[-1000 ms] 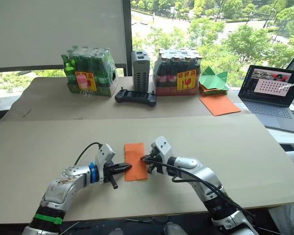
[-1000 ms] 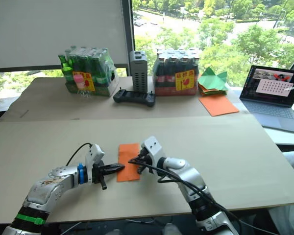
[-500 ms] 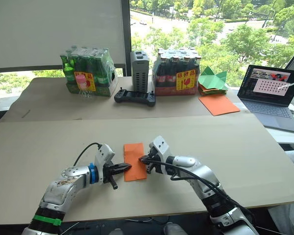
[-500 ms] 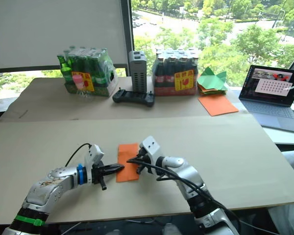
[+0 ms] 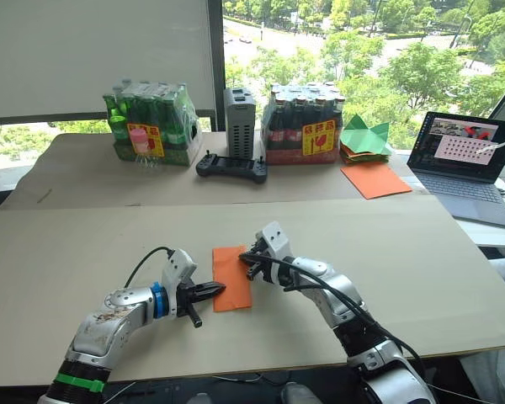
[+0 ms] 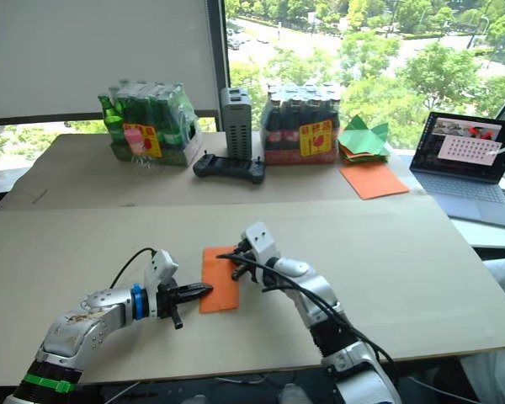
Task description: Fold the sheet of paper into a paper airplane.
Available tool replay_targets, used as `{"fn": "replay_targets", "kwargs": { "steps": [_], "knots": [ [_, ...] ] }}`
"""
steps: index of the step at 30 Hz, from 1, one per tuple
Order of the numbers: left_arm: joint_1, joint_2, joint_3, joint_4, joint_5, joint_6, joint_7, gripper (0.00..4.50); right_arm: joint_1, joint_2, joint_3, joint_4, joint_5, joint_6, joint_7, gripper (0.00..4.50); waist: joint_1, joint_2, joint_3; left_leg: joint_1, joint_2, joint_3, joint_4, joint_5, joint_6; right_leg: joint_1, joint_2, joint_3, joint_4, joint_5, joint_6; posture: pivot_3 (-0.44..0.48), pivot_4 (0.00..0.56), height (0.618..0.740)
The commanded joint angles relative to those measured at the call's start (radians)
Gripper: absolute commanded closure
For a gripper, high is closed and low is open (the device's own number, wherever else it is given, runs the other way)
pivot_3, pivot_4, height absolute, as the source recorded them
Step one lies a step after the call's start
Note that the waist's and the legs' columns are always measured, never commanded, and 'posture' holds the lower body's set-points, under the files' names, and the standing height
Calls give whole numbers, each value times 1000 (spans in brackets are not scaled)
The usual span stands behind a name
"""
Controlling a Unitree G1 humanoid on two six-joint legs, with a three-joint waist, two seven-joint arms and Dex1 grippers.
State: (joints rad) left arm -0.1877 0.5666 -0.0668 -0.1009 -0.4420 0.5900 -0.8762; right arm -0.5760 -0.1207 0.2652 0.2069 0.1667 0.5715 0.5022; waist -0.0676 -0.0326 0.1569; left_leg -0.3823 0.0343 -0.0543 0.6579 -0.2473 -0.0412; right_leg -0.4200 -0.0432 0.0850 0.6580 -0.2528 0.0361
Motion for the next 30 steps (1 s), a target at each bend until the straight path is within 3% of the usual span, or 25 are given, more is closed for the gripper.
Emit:
{"fn": "replay_targets", "kwargs": {
  "steps": [1,30],
  "knots": [
    [19,5,-18,4,12,25,1,4463,-8,10,-5,26,-27,-7,-19,4500,0,0,0,0,0,0,0,0,0,0,0,0,0,0,0,0,150,740],
    [32,-1,-12,-10,7,28,13,4463,-49,65,-32,144,-65,-76,-71,4500,-2,0,0,0,0,0,0,0,0,0,0,0,0,0,0,0,150,740]
  ]
}}
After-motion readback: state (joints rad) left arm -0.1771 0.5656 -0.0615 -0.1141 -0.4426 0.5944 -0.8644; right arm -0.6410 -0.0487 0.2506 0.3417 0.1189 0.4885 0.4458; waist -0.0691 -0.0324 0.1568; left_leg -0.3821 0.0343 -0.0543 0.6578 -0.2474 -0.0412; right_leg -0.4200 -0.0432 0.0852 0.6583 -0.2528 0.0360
